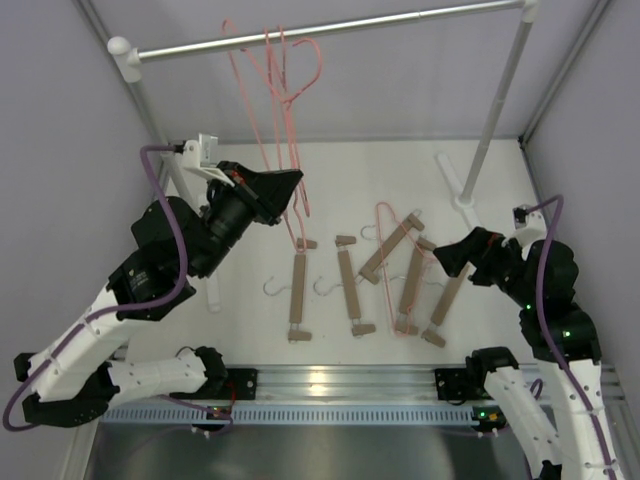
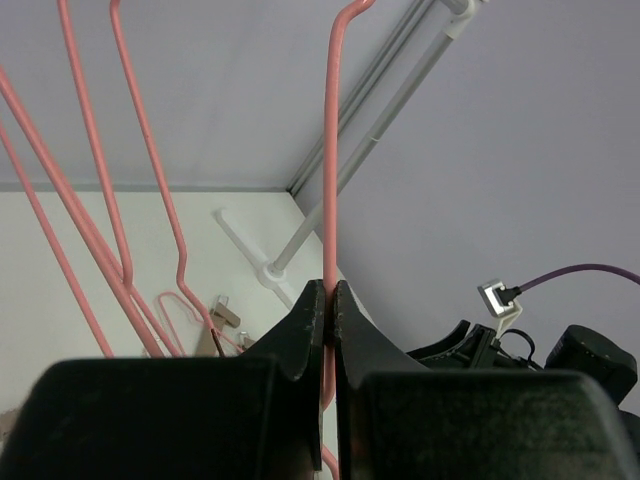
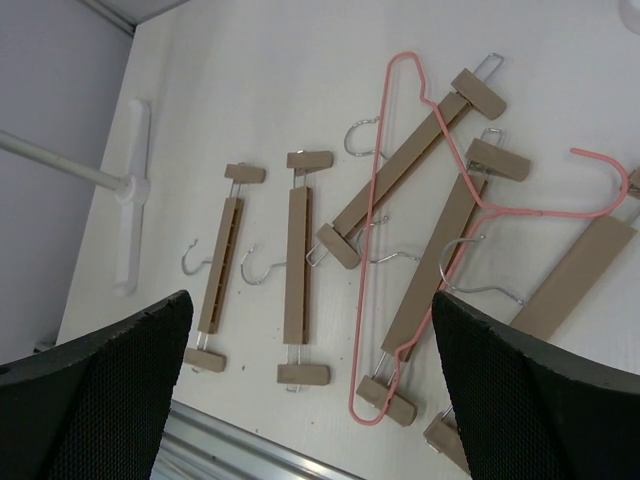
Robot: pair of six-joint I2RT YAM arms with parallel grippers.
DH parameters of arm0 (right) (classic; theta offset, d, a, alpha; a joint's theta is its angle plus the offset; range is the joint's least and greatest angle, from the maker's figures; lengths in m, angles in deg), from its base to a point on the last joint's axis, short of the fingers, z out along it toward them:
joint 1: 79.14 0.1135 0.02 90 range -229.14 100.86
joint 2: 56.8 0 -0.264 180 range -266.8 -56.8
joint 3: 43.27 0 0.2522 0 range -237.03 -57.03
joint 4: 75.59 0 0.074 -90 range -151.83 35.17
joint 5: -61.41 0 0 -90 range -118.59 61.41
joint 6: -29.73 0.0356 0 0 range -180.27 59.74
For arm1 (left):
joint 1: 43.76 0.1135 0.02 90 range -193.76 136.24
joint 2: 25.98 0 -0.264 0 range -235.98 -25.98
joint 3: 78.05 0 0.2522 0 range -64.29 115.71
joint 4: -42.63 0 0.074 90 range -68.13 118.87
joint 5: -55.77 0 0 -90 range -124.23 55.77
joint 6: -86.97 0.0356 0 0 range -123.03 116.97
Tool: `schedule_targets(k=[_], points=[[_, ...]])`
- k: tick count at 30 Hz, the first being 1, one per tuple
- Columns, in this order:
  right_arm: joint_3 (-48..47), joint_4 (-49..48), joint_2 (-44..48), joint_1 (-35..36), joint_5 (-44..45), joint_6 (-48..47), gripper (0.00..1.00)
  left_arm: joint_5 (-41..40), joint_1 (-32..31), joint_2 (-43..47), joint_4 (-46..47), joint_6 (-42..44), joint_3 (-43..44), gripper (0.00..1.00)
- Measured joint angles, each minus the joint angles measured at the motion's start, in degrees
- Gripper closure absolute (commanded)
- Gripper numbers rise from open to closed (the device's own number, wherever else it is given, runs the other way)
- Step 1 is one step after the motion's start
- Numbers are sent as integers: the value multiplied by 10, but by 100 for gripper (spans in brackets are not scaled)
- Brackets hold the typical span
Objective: Organize the hangers
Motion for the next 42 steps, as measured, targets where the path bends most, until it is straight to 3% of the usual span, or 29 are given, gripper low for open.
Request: schedule_targets(k=[23,42], points=[[-4,0,1,0,-2,-4,1,71,33,-23,-2,-2,29,100],[-10,3,4,0,-2,-10,1,191,139,-27,3,-48,31,100]])
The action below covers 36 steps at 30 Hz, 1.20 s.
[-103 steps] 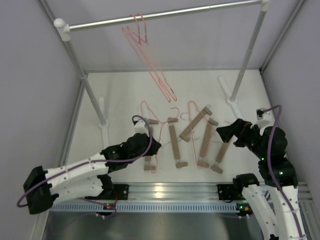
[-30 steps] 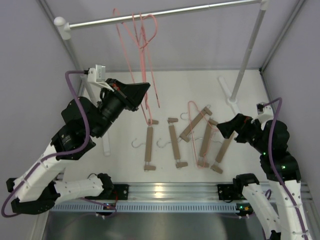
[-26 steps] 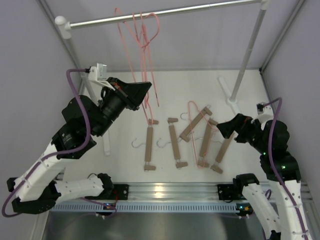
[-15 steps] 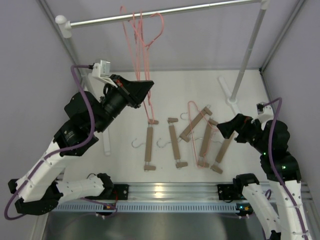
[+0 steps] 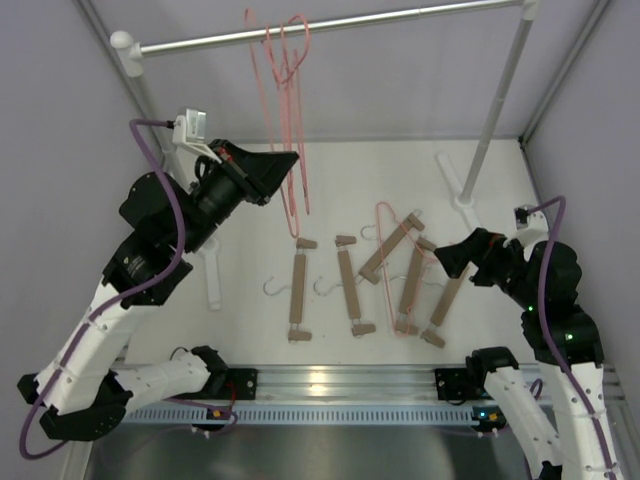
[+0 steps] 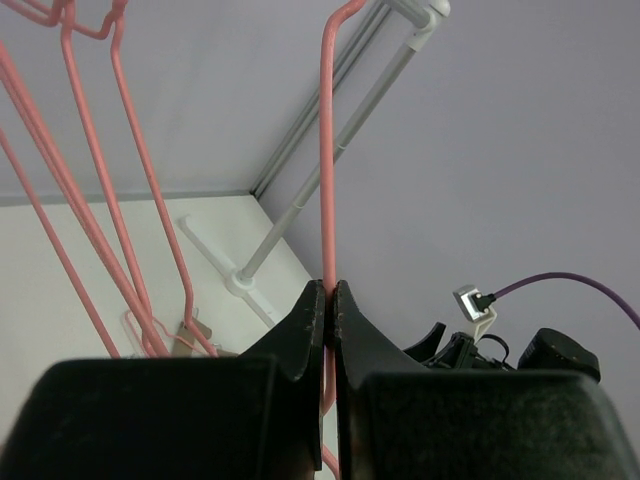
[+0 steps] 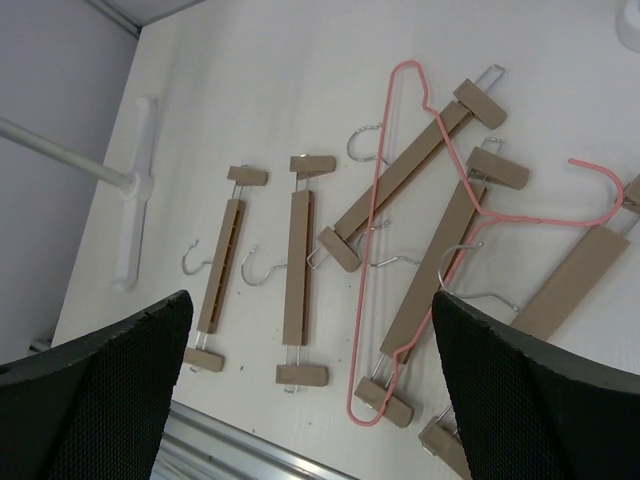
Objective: Organize the hangers
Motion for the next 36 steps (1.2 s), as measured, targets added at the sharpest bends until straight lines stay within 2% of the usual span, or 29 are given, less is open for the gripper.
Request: schedule_targets(k=[10,18,25,36], points=[[-1,10,0,0,0,-5,1,122,129,6,47,-70,-35,100],[-12,14,-1,0,0,-10,1,172,157,6,66,-98,-36,100],[-12,14,-1,0,0,-11,1,225,207,6,91,-133,-50,100],[-22,21,-1,0,0,-15,0,330,303,-12,200,-237,-112,100]])
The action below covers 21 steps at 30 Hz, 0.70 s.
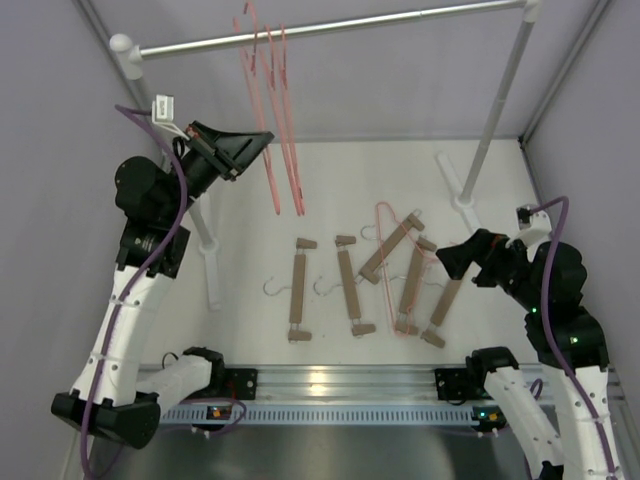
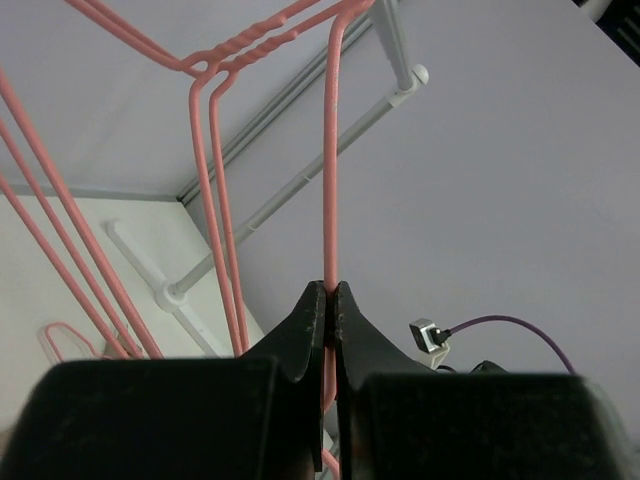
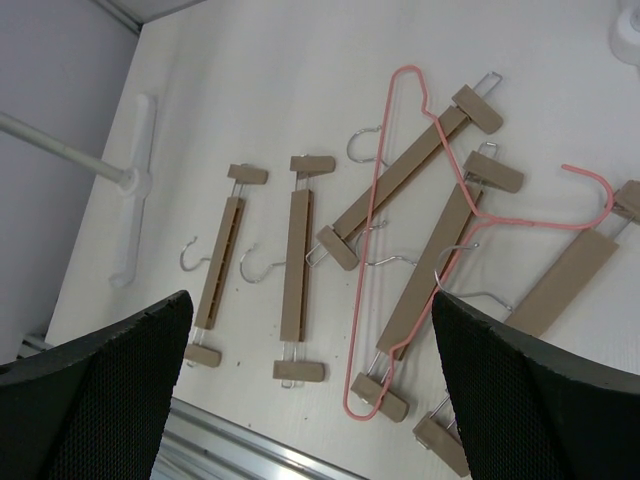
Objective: Organize the hangers
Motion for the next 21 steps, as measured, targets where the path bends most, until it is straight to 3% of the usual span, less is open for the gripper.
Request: schedule_targets(k=[21], points=[[-1,3,0,0,0,-5,1,28,17,-21,50,-45,-47,100]])
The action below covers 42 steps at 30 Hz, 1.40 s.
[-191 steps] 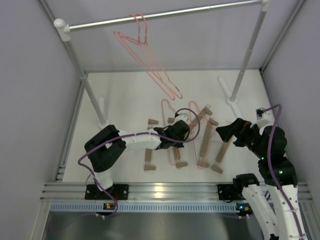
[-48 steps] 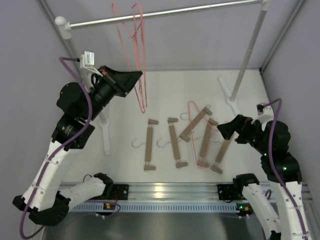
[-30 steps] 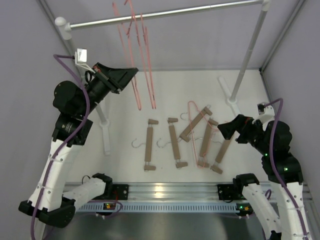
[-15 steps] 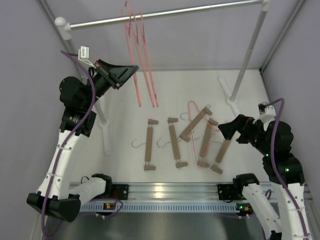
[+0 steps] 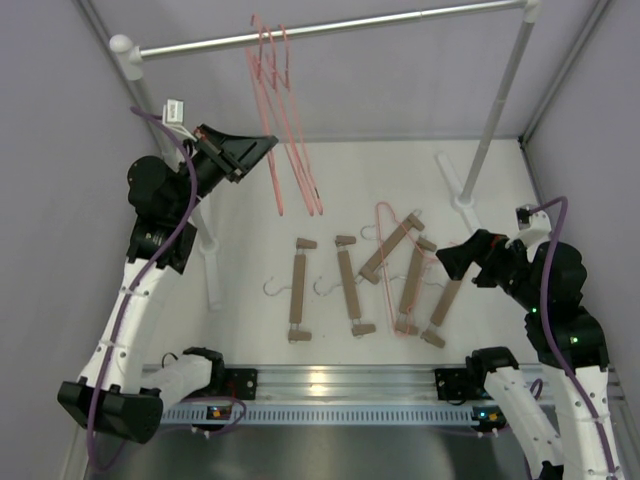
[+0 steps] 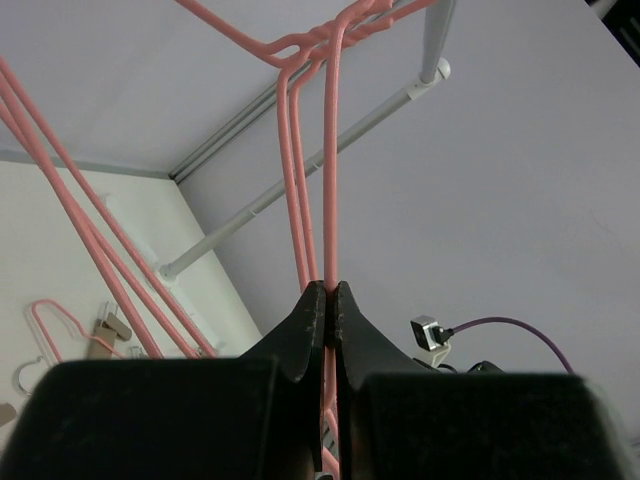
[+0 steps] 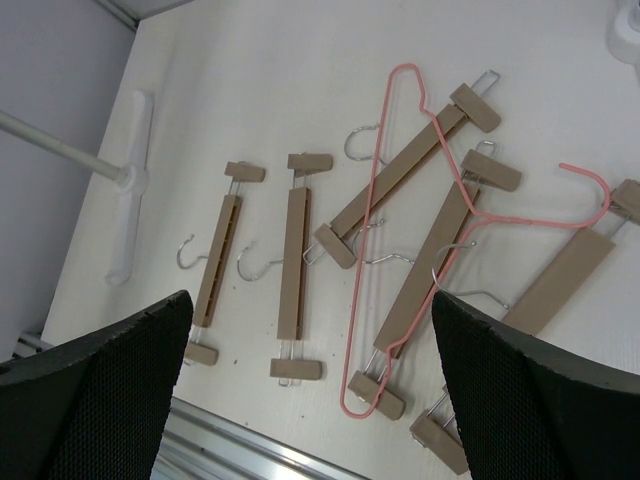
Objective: Organize the hangers
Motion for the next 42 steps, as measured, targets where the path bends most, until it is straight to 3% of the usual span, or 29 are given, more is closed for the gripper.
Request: schedule_targets(k=[22,27,42], points=[[0,5,0,0,0,-5,1,2,7,-1,25,-11,-30,99],[0,9,0,0,0,-5,0,2,8,-1,29,-15,-33,89],[0,11,0,0,-2,-5,0,2,9,0,39,-17,-43,73]])
